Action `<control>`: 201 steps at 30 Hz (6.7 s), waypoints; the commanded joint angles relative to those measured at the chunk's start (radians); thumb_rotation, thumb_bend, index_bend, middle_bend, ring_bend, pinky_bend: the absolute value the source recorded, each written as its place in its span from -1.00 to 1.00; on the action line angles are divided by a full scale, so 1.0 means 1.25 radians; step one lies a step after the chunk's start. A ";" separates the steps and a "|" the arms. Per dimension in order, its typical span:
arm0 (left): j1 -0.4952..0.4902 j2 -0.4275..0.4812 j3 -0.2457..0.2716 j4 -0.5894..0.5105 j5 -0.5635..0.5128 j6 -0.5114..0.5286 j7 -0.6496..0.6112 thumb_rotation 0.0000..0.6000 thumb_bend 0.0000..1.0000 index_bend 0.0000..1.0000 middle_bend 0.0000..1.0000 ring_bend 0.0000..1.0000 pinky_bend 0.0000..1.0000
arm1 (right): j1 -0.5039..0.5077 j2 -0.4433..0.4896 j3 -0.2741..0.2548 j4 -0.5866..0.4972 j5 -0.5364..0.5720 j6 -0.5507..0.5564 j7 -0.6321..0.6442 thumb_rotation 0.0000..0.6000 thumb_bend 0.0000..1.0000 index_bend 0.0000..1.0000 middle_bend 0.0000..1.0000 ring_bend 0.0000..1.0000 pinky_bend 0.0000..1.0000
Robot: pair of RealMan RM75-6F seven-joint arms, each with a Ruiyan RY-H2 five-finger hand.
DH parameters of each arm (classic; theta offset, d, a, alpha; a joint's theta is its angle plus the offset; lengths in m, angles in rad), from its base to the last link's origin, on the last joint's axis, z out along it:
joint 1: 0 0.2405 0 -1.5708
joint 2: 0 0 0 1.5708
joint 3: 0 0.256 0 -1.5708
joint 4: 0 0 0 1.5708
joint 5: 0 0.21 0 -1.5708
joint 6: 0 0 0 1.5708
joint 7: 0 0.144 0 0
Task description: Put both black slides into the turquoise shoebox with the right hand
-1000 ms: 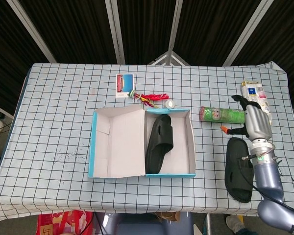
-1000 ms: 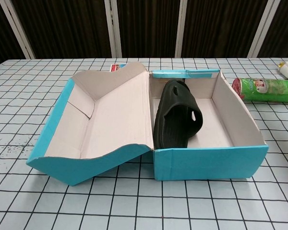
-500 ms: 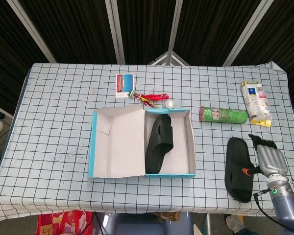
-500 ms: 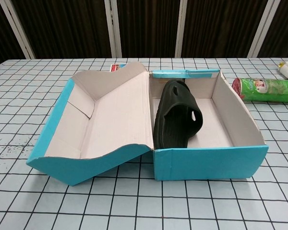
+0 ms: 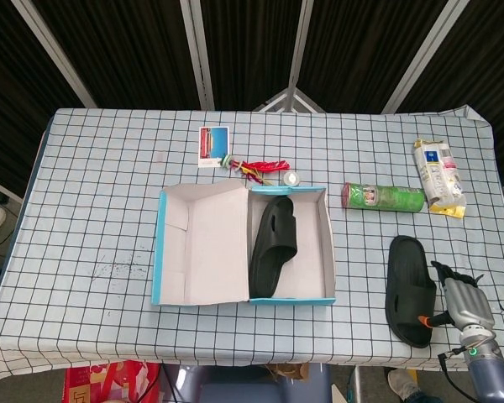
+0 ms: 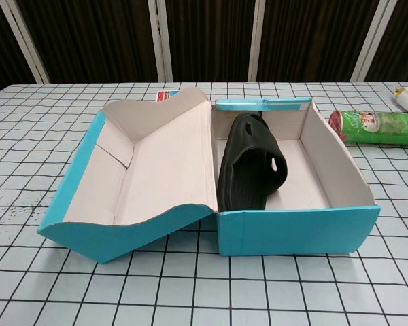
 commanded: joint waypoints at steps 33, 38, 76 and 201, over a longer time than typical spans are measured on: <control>-0.004 -0.004 -0.002 0.000 -0.011 -0.005 0.015 1.00 -0.25 -0.84 -1.00 -1.00 -0.83 | 0.013 -0.153 -0.044 0.181 -0.011 0.012 0.018 1.00 -0.92 -0.54 -0.66 -0.59 -0.86; -0.005 -0.005 -0.002 -0.002 -0.011 -0.005 0.020 1.00 -0.25 -0.84 -1.00 -1.00 -0.83 | 0.007 -0.160 -0.038 0.189 -0.023 0.023 0.034 1.00 -0.83 -0.22 -0.26 -0.40 -0.81; 0.003 0.004 -0.002 0.000 -0.006 -0.002 -0.015 1.00 -0.25 -0.83 -1.00 -1.00 -0.83 | 0.244 0.133 0.252 -0.221 0.281 -0.164 0.271 1.00 -0.26 -0.03 -0.04 -0.37 -0.81; 0.004 0.014 0.000 0.015 0.002 -0.017 -0.061 1.00 -0.25 -0.83 -1.00 -1.00 -0.83 | 0.650 -0.410 0.066 0.064 0.709 0.147 -0.139 1.00 0.02 0.05 0.04 -0.30 -0.81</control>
